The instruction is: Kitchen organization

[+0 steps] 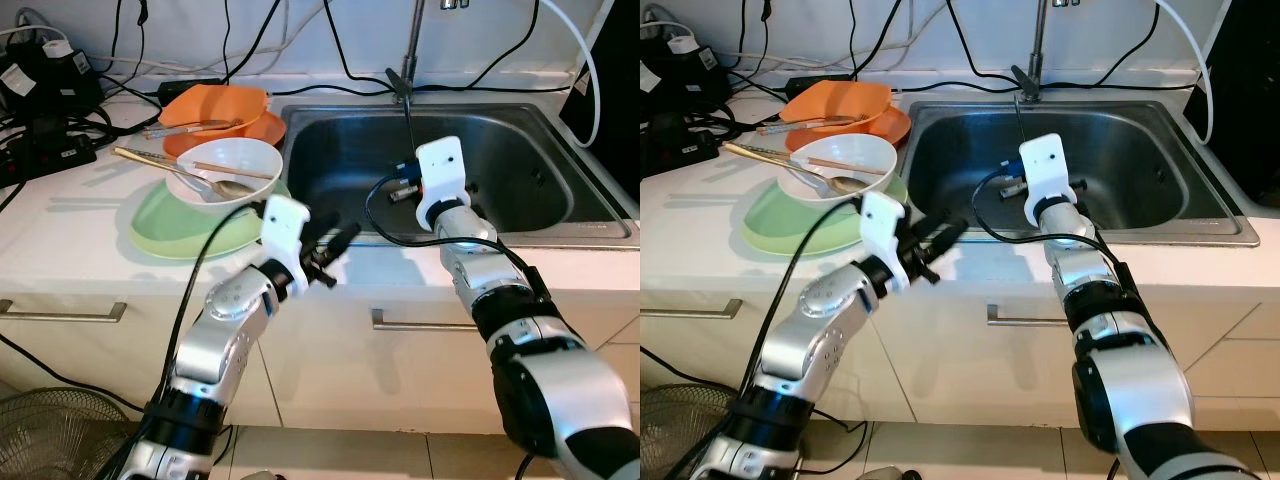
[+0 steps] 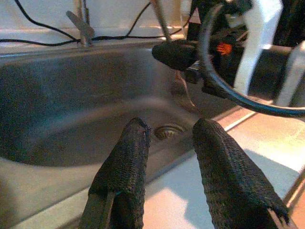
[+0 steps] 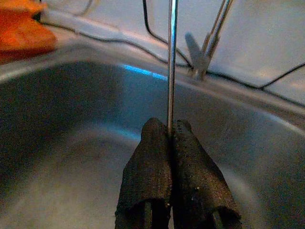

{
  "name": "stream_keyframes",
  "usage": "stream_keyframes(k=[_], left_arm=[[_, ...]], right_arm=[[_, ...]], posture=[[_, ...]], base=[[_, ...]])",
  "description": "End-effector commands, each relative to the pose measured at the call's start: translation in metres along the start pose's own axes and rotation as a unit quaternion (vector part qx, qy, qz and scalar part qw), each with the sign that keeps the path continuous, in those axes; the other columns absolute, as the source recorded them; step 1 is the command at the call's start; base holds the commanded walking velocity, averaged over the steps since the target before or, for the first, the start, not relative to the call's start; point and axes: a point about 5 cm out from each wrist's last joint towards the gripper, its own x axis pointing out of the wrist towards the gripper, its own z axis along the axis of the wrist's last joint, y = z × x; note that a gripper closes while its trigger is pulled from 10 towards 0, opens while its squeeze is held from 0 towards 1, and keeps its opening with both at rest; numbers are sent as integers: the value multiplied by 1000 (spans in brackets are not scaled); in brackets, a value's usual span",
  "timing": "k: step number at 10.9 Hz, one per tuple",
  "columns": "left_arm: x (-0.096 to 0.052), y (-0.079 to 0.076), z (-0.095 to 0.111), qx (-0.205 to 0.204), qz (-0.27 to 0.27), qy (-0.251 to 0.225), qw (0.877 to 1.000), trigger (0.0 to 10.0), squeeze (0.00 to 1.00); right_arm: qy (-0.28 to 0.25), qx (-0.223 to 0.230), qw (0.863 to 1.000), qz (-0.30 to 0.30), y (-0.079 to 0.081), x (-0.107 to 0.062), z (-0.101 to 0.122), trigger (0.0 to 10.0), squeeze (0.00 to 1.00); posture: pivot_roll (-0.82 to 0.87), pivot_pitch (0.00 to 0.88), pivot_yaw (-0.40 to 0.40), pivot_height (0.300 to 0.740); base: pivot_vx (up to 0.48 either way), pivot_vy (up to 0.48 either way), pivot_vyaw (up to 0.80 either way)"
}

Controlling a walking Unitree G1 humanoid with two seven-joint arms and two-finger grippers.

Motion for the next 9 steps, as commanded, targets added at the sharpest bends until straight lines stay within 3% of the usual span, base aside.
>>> stream_keyframes(k=[1,9], left_arm=[[-2,-5,-1,15,-17,15,1000,10000,0],[-8,-15,-14,31,-28,77,996,10000,0]], right_arm=[[14,3,1000,3,-1,4,4,10000,0],[80,13,996,27,10,1,-17,10000,0]], posture=[[124,0,49,740],[145,0,42,740]], base=[[0,0,0],[0,0,0]])
